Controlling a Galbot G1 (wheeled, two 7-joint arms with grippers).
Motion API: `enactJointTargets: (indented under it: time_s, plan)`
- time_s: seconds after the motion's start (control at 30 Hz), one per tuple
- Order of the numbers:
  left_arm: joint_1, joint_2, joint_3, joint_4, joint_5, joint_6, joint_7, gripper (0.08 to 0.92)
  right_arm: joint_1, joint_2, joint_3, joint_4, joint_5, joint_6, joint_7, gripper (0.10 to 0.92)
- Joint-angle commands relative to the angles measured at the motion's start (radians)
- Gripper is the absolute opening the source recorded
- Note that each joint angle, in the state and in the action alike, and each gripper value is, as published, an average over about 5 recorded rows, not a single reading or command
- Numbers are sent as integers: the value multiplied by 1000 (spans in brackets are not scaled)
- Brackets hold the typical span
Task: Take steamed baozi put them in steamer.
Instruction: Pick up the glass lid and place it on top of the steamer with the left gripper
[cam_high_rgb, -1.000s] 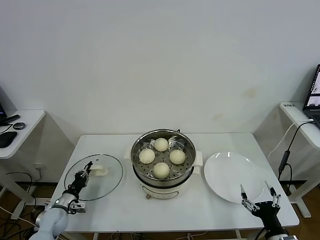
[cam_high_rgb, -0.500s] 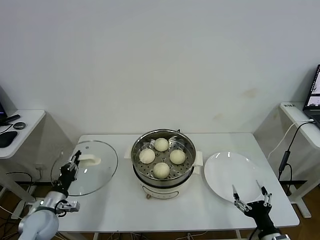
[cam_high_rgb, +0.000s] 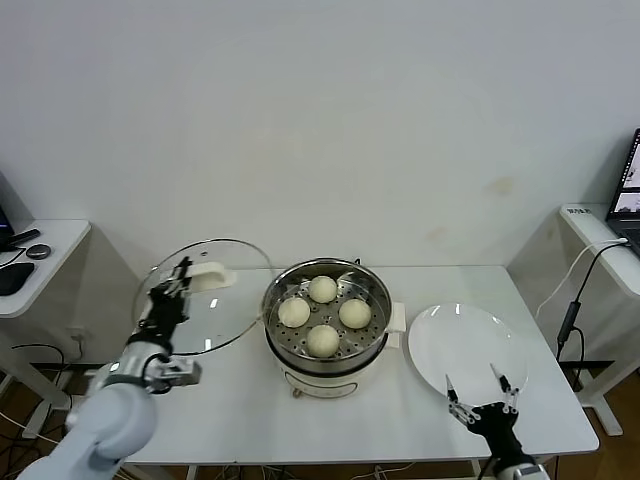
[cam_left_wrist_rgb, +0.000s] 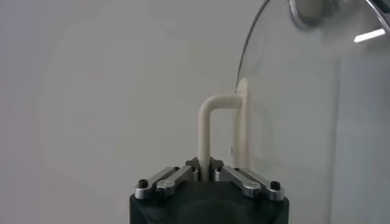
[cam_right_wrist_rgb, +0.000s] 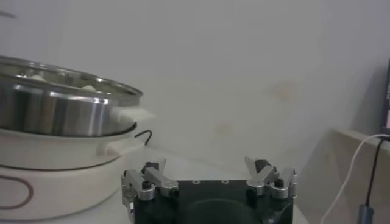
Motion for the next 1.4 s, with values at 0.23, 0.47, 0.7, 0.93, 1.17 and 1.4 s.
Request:
enactJointTargets:
  time_s: [0.23, 0.47, 0.7, 0.93, 1.17, 1.4]
  plan:
    - [-372, -387, 510, 122, 462, 240, 263, 165, 44, 23, -50, -76, -96, 7, 41, 823]
    - [-360, -491, 550, 183, 535, 218, 264, 165, 43, 15, -40, -75, -84, 10, 37, 823]
    - [-328, -498, 556, 210, 557, 200, 251, 165, 39, 12, -39, -70, -78, 13, 34, 823]
    - [-308, -487, 538, 226, 547, 185, 237, 165, 36, 9, -41, -60, -73, 12, 30, 823]
    - [-300, -482, 521, 260, 523, 167, 215, 165, 27, 0, -41, -49, -65, 13, 28, 823]
    - [-305, -484, 510, 277, 517, 155, 200, 165, 24, -1, -39, -48, -56, 14, 24, 823]
